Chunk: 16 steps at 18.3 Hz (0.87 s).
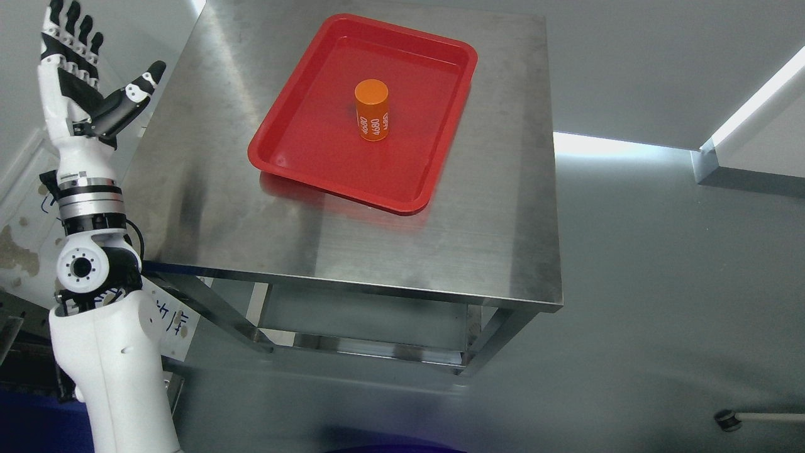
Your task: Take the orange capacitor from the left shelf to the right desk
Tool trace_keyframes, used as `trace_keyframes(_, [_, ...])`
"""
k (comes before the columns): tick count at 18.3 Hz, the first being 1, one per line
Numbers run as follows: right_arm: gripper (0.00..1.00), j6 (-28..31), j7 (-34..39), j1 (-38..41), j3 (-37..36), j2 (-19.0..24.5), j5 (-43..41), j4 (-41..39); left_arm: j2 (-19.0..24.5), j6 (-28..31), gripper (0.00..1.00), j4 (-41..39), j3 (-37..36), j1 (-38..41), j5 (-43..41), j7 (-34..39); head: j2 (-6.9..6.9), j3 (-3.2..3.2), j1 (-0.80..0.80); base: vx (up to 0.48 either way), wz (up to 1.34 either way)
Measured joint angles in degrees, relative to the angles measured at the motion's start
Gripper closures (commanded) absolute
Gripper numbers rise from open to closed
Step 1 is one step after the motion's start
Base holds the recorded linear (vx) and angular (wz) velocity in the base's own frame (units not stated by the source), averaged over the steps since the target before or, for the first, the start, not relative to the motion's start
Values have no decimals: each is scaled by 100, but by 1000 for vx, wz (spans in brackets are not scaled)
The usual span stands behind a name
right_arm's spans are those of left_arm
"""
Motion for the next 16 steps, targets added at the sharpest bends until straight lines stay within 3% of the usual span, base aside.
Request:
trace_keyframes(2, [0, 0, 1, 0, 0, 0, 0, 0, 0, -60, 0, -66, -229, 162, 0, 666, 0, 0, 0, 0, 0])
trace_keyframes(4, [0, 0, -18, 0, 0, 0, 0, 0, 0, -87, 1, -117, -474, 284, 0, 796, 0, 0, 0, 0, 0])
trace_keyframes(16, [0, 0, -38, 0, 0, 0, 0, 0, 0, 8, 1, -272, -1669, 850, -10, 180, 0, 0, 0, 0, 0])
